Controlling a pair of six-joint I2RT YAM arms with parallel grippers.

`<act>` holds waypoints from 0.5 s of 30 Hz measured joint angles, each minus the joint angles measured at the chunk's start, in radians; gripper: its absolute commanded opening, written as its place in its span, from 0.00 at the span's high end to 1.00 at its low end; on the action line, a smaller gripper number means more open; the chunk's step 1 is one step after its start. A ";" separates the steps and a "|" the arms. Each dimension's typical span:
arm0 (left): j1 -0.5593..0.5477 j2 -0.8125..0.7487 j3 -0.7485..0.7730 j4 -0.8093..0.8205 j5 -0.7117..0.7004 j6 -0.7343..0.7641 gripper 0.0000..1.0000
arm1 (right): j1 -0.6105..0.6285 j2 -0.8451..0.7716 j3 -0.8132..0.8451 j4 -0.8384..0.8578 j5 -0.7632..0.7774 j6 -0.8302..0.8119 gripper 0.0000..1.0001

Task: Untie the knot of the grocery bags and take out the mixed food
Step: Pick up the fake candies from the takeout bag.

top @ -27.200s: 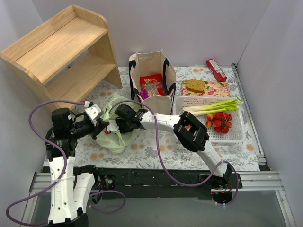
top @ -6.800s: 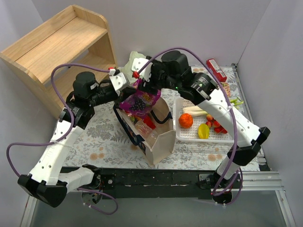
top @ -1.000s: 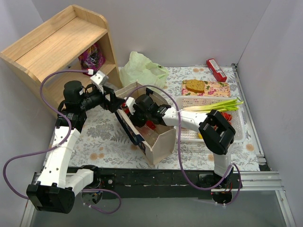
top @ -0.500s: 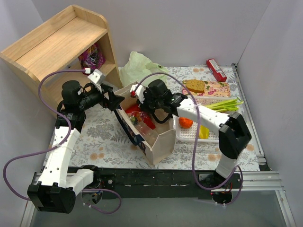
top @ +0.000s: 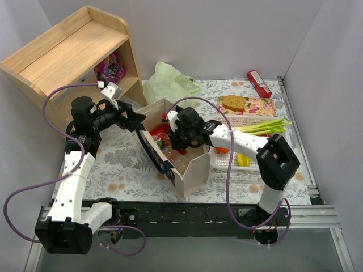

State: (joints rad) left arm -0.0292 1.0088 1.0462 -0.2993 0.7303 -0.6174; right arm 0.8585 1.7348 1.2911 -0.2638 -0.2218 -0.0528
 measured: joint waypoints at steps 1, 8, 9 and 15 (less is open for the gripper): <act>0.000 0.002 0.000 0.000 0.002 0.000 0.18 | 0.000 0.021 0.000 -0.003 0.026 0.022 0.05; 0.000 0.005 0.000 -0.008 0.020 -0.001 0.17 | -0.014 0.087 0.044 -0.023 0.094 0.131 0.02; 0.000 0.005 -0.002 -0.008 0.023 -0.002 0.17 | -0.017 0.101 0.052 -0.021 0.082 0.140 0.02; 0.001 0.005 -0.004 -0.015 0.038 -0.008 0.17 | -0.020 0.177 0.080 0.041 -0.042 0.127 0.30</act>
State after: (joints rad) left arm -0.0280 1.0138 1.0424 -0.3141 0.7681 -0.6254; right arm 0.8383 1.9121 1.3716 -0.2230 -0.2634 0.0738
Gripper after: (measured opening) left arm 0.829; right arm 0.876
